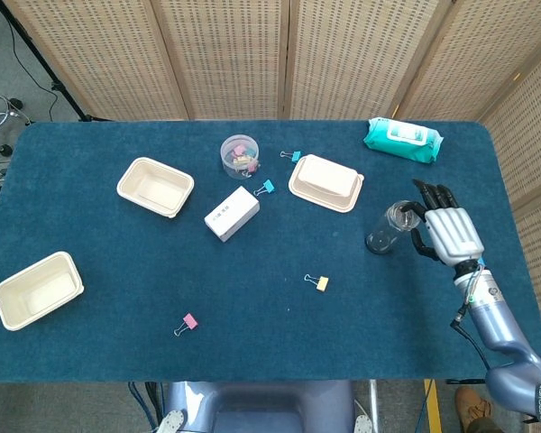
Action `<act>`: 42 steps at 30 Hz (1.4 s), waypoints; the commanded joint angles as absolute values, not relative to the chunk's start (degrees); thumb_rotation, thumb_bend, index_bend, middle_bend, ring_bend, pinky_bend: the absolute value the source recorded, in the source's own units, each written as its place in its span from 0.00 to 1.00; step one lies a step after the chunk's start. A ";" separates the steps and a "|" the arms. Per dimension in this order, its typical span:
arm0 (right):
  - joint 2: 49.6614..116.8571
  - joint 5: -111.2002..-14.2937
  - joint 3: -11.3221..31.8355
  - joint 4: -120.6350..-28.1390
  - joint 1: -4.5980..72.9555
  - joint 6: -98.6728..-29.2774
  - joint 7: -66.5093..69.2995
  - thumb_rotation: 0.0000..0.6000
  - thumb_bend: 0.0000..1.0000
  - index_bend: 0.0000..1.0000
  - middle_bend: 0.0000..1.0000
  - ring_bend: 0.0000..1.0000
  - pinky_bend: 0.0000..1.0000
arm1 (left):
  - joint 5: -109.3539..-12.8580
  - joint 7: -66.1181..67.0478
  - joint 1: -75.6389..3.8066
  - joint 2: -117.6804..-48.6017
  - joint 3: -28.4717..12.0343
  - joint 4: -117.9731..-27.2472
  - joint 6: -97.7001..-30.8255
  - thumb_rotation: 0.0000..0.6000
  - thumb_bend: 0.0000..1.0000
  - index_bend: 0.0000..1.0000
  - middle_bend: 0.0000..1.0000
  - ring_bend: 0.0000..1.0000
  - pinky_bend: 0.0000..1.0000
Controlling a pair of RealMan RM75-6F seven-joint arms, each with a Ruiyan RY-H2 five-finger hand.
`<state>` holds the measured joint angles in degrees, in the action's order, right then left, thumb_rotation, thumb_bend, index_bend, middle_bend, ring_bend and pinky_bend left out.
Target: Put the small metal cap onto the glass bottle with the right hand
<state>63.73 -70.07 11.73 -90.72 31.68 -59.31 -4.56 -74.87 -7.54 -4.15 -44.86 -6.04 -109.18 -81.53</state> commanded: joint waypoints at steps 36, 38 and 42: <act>67.03 -68.79 11.45 -88.16 32.96 -57.24 -3.67 1.00 0.60 0.30 0.00 0.00 0.00 | -74.54 -7.05 -4.15 -45.01 -6.06 -109.32 -81.64 1.00 0.04 0.00 0.00 0.00 0.00; 67.02 -68.92 11.44 -88.13 33.02 -57.24 -3.72 1.00 0.60 0.30 0.00 0.00 0.00 | -74.49 -7.13 -4.15 -44.98 -6.08 -109.33 -81.63 1.00 0.04 0.00 0.00 0.00 0.00; 67.10 -68.89 11.44 -88.19 33.11 -57.17 -3.79 1.00 0.60 0.31 0.00 0.00 0.00 | -74.61 -7.13 -4.16 -44.96 -6.04 -109.31 -81.59 1.00 0.04 0.00 0.00 0.00 0.00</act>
